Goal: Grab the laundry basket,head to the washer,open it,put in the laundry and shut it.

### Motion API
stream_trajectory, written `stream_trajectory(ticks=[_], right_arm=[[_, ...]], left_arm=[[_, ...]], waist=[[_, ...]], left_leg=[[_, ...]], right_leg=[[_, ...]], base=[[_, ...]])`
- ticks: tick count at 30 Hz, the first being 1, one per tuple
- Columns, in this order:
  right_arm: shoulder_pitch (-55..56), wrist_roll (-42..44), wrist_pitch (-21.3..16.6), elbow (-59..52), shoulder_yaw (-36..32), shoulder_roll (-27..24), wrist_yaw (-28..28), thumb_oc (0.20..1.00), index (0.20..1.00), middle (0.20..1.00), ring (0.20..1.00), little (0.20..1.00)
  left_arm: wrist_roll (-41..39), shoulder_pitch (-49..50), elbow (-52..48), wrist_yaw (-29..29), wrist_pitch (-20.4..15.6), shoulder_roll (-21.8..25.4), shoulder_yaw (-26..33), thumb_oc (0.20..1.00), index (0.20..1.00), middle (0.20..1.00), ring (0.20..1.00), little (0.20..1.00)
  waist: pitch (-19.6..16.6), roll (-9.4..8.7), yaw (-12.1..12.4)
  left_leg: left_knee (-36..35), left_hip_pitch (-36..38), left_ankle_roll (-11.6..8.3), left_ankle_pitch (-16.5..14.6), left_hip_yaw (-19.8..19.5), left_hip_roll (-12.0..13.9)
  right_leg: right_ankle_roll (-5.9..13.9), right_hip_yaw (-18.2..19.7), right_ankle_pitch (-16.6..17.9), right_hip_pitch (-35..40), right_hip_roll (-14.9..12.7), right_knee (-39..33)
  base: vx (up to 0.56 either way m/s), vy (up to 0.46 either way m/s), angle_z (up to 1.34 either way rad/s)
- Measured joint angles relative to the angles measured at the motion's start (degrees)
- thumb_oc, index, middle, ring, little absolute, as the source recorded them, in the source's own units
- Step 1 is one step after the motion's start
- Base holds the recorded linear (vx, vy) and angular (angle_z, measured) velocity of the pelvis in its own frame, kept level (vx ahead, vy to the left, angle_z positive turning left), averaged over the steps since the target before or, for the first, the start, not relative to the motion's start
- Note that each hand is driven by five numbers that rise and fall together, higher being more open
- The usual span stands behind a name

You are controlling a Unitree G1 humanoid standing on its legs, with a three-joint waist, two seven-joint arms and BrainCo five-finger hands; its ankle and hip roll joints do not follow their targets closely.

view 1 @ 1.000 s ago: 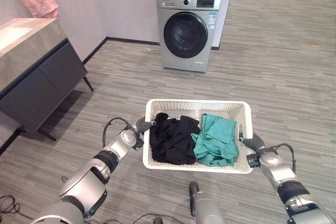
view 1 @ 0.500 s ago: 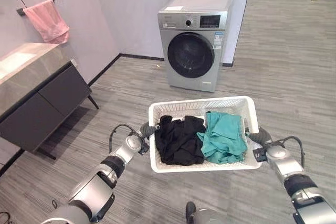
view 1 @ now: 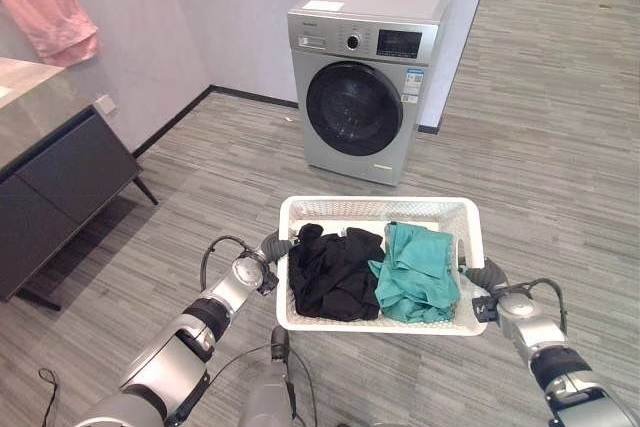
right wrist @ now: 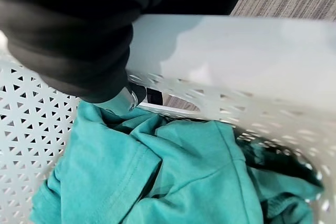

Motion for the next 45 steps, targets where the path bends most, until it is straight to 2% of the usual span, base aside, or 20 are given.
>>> stream_trajectory(ticks=[2, 4, 5, 6, 7, 9, 11, 14, 18, 20, 23, 25, 29, 31, 33, 35, 36, 37, 41, 45], right_arm=[[0.1, 0.0, -0.2, 0.8, 0.0, 0.1, 0.1, 0.200, 0.200, 0.200, 0.200, 0.200], [-0.4, 0.0, -0.2, 1.7, 0.1, 0.5, 0.3, 0.200, 0.200, 0.200, 0.200, 0.200], [0.3, 0.0, -0.2, 2.1, -0.1, 2.1, 0.0, 0.200, 0.200, 0.200, 0.200, 0.200], [1.9, 0.0, -0.2, 1.6, 0.0, 3.0, 0.0, 0.200, 0.200, 0.200, 0.200, 0.200], [2.2, 0.0, -0.2, 1.4, -0.1, 2.9, 0.0, 0.200, 0.200, 0.200, 0.200, 0.200], [1.6, 0.0, -0.7, 1.2, -1.4, 3.0, -0.5, 0.200, 0.200, 0.200, 0.200, 0.200], [2.2, 0.0, -0.8, 1.3, -1.0, 2.4, 0.1, 0.200, 0.200, 0.200, 0.200, 0.200], [2.2, 0.1, -0.8, 1.4, -0.9, 2.5, 0.5, 0.200, 0.200, 0.200, 0.200, 0.200], [1.5, 0.3, -1.4, 0.3, -1.3, 1.2, 1.1, 0.200, 0.200, 0.200, 0.200, 0.200], [2.2, 0.4, -1.4, -0.2, -1.8, 2.0, 1.0, 0.200, 0.200, 0.200, 0.200, 0.200], [3.4, 0.4, -1.4, 0.7, -2.3, 1.5, 0.7, 0.200, 0.200, 0.200, 0.200, 0.200], [2.9, 0.4, -1.4, 0.5, -3.4, 0.3, 0.9, 0.200, 0.200, 0.200, 0.200, 0.200], [2.7, 0.4, -2.0, 0.3, -3.7, -0.1, 1.0, 0.200, 0.200, 0.200, 0.200, 0.200], [3.1, 0.5, -2.3, -0.4, -5.2, -0.1, 0.9, 0.200, 0.200, 0.200, 0.200, 0.200], [3.6, 0.6, -2.4, -0.5, -6.6, -0.1, 0.3, 0.200, 0.200, 0.200, 0.200, 0.200], [3.5, 1.4, -2.7, -0.9, -6.5, 0.1, -0.1, 0.200, 0.200, 0.200, 0.200, 0.200], [3.5, 1.9, -2.7, -0.9, -6.5, 0.1, -0.2, 0.200, 0.200, 0.200, 0.200, 0.200], [3.2, 2.6, -2.8, -0.9, -6.5, 0.1, -1.0, 0.200, 0.200, 0.200, 0.200, 0.200], [3.0, 2.6, -2.9, -0.6, -6.5, 0.8, -1.3, 0.200, 0.200, 0.200, 0.200, 0.200], [3.9, 2.6, -3.3, -0.4, -6.5, 1.2, -1.4, 0.200, 0.200, 0.200, 0.200, 0.200]], left_arm=[[0.0, 0.5, 0.1, -0.1, -0.2, -0.1, -0.7, 0.200, 0.200, 0.200, 0.200, 0.200], [-0.1, 0.6, 0.6, -0.1, -0.2, 0.0, -1.1, 0.200, 0.200, 0.200, 0.200, 0.200], [-0.1, 0.7, 1.4, 0.0, -0.2, 0.4, -1.8, 0.200, 0.200, 0.200, 0.200, 0.200], [-0.1, 1.0, 1.1, -0.1, -0.2, 1.5, -2.8, 0.200, 0.200, 0.200, 0.200, 0.200], [-0.1, 1.0, 0.2, -0.2, -0.3, 1.5, -2.6, 0.200, 0.200, 0.200, 0.200, 0.200], [0.0, 0.8, -0.1, 0.8, -0.3, 1.1, -2.0, 0.200, 0.200, 0.200, 0.200, 0.200], [0.1, 0.2, -0.3, 0.9, -0.3, 0.8, -2.3, 0.200, 0.200, 0.200, 0.200, 0.200], [0.1, -0.6, -0.1, 0.8, -0.3, 1.1, -2.2, 0.200, 0.200, 0.200, 0.200, 0.200], [0.2, -0.9, -0.1, 1.0, -0.7, 0.8, -1.3, 0.200, 0.200, 0.200, 0.200, 0.200], [0.6, -0.5, 0.6, 0.9, -0.7, 0.8, -0.8, 0.200, 0.200, 0.200, 0.200, 0.200], [1.1, 1.7, 0.8, 1.1, -0.7, -1.3, -0.6, 0.200, 0.200, 0.200, 0.200, 0.200], [1.3, 1.5, -0.3, 1.3, -0.9, -1.7, -0.3, 0.200, 0.200, 0.200, 0.200, 0.200], [1.3, 1.4, 0.0, 1.5, -1.0, -2.3, -0.2, 0.200, 0.200, 0.200, 0.200, 0.200], [1.2, 1.1, -0.1, 1.5, -1.2, -2.7, 0.4, 0.200, 0.200, 0.200, 0.200, 0.200], [1.2, -0.1, -0.2, 1.7, -1.1, -3.6, 0.4, 0.200, 0.200, 0.200, 0.200, 0.200], [1.2, 0.0, -0.1, 1.8, -1.0, -3.3, 0.5, 0.200, 0.200, 0.200, 0.200, 0.200], [1.1, -0.1, -0.3, 1.8, -1.0, -3.3, 0.6, 0.200, 0.200, 0.200, 0.200, 0.200], [1.0, -0.8, -0.6, 1.8, -1.1, -3.3, 0.6, 0.200, 0.200, 0.200, 0.200, 0.200], [0.6, -0.5, -0.8, 1.8, -1.0, -2.7, 0.6, 0.200, 0.200, 0.200, 0.200, 0.200], [0.6, -0.1, -0.6, 1.7, -1.0, -2.7, 0.2, 0.200, 0.200, 0.200, 0.200, 0.200]], waist=[[-1.3, 0.55, -0.1], [-2.0, 1.67, 0.3], [-2.0, 0.44, 0.4], [-3.2, -1.61, -0.1], [-3.6, -2.28, -1.0], [-2.8, -0.56, -2.1], [-2.7, 2.33, -3.0], [-1.7, 3.49, -3.5], [-1.9, 4.42, -4.0], [-2.0, 0.89, -3.5], [-3.2, 2.63, -4.9], [-3.7, 4.06, -5.0], [-3.2, 2.61, -5.3], [-3.0, 1.78, -5.1], [-2.0, 0.29, -4.0], [-1.7, -0.44, -4.1], [-1.6, -0.51, -4.3], [-1.1, -1.46, -4.3], [-0.7, -1.45, -3.4], [-1.6, 1.00, -4.8]], left_leg=[[0.7, 1.8, 5.68, -0.2, 0.1, -2.7], [-0.4, 5.9, 8.79, -2.0, -0.2, -3.8], [-2.1, 8.5, 7.78, -0.6, -1.0, -3.9], [-3.9, 12.3, 10.26, -2.6, -0.8, -6.3], [-4.5, 13.7, 9.74, -2.8, -2.1, -7.6], [-3.1, 16.1, 10.16, -6.8, -3.2, -9.4], [-3.4, 18.7, 11.44, -9.1, -6.5, -8.5], [-3.2, 21.5, 9.83, -9.0, -7.8, -7.1], [-2.2, 23.9, 8.06, -15.0, -9.8, -4.2], [-2.6, 26.9, 3.41, -16.8, -9.6, -4.8], [-3.0, 29.9, 0.28, -19.9, -10.4, -0.8], [-2.0, 29.4, -0.23, -18.4, -8.9, 0.5], [4.4, 29.0, -2.65, -16.4, -10.0, 2.6], [16.6, 22.8, -4.70, -15.4, -12.8, 2.1], [34.2, 11.5, -7.06, -10.0, -14.3, 0.6], [38.6, 9.1, -5.97, -9.1, -13.4, 1.5], [37.9, 8.2, -5.31, -9.6, -12.9, 1.5], [27.7, 8.0, -3.51, -11.2, -11.7, 1.8], [5.1, 10.5, -5.11, -8.7, -10.3, 3.8], [-1.7, 13.4, -3.99, -6.2, -7.6, 5.4]], right_leg=[[1.42, 2.0, -1.6, 0.6, -0.1, 2.3], [3.32, 3.4, -5.1, -1.4, 0.6, 11.3], [4.18, 2.8, -7.2, -3.4, -0.6, 19.3], [6.70, 2.5, -4.3, -12.3, -3.9, 41.1], [7.12, 2.3, -3.8, -17.3, -6.5, 50.5], [7.43, 2.2, -3.1, -26.1, -12.4, 63.6], [6.40, 1.8, -4.7, -30.1, -13.8, 59.3], [6.01, 1.5, -5.2, -31.1, -14.1, 46.1], [8.35, 5.0, 0.9, -34.4, -13.4, 23.6], [8.58, 8.0, 8.2, -32.9, -15.8, 9.0], [8.43, 5.4, 14.9, -30.4, -13.4, 11.0], [6.19, 5.0, 14.1, -29.4, -10.9, 11.0], [3.99, 2.6, 10.8, -25.5, -8.9, 11.6], [2.63, 2.1, 10.1, -23.9, -8.7, 10.5], [-0.27, 0.9, 10.7, -21.8, -9.1, 8.6], [-0.80, -0.4, 10.7, -20.1, -9.0, 7.4], [-1.51, -0.6, 10.0, -19.5, -9.1, 6.9], [-1.54, -0.8, 9.9, -18.4, -9.2, 4.8], [-0.60, -0.6, 11.3, -14.6, -8.3, 0.9], [1.38, 0.3, 10.8, -11.2, -7.4, -1.9]], base=[[0.48, 0.167, -0.48], [0.30, 0.164, -0.60], [0.28, 0.210, -0.42], [0.32, 0.251, -0.07], [0.25, 0.182, 0.08], [0.26, 0.119, 0.15], [0.32, 0.051, 0.27], [0.21, -0.077, 0.61], [0.38, -0.157, 0.59], [0.32, -0.153, 0.48], [0.29, -0.177, 0.48], [0.38, -0.255, 0.13], [0.17, -0.172, 0.15], [0.08, -0.237, 0.36], [0.04, -0.105, 0.39], [0.11, -0.014, 0.14], [0.16, 0.049, 0.40], [0.17, 0.110, 0.24], [0.13, 0.112, -0.07], [0.14, 0.117, -0.18]])
